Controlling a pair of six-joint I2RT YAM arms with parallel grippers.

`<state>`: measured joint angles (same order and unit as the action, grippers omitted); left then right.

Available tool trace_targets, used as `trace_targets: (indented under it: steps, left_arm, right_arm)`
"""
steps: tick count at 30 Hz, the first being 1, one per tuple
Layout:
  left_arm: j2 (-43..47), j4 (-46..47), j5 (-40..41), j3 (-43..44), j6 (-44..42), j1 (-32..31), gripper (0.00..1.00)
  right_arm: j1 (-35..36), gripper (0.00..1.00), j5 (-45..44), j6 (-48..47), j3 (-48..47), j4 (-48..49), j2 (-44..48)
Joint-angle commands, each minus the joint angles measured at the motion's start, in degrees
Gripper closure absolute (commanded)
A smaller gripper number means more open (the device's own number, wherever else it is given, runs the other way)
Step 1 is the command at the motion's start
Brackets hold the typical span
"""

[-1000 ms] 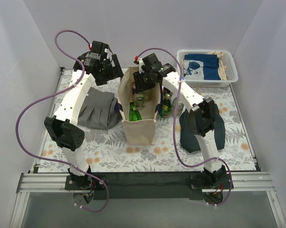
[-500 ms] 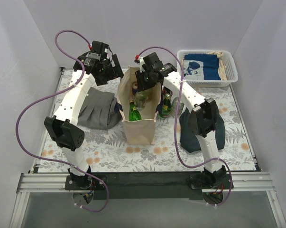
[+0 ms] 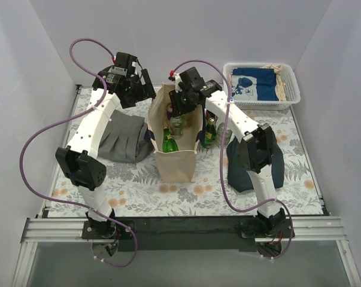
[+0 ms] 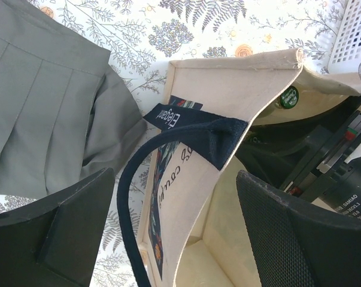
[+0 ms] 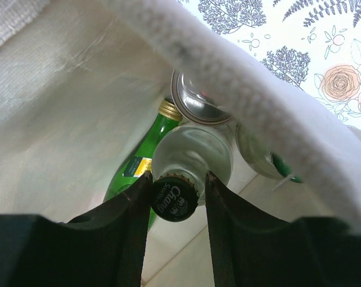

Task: Take the beverage out of the canvas bag
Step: Take out the drink from the canvas bag.

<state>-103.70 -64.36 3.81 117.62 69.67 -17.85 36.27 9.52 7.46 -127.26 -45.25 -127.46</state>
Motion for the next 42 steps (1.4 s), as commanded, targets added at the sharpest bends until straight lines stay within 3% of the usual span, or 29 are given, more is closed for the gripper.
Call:
trace_targets:
  steps: [1,10,18,42]
  left_arm:
    - [3.6,-0.2,-0.8,-0.3,-0.6,0.2,0.19]
    - [3.7,-0.2,-1.2,-0.6,-0.3,0.2,0.19]
    - [3.8,0.1,-1.1,-0.7,-0.4,0.2,0.19]
    - [3.8,0.3,-1.2,-0.9,-0.7,0.2,0.19]
  right_arm:
    - [1.2,0.56,2.2,1.2,1.1,-4.1,2.6]
    - [1.2,0.55,2.5,1.1,0.3,-4.1,3.4]
    - [1.2,0.48,3.8,1.1,-0.7,-4.0,3.3]
    - [0.9,0.48,0.6,0.9,-3.8,-3.6,1.2]
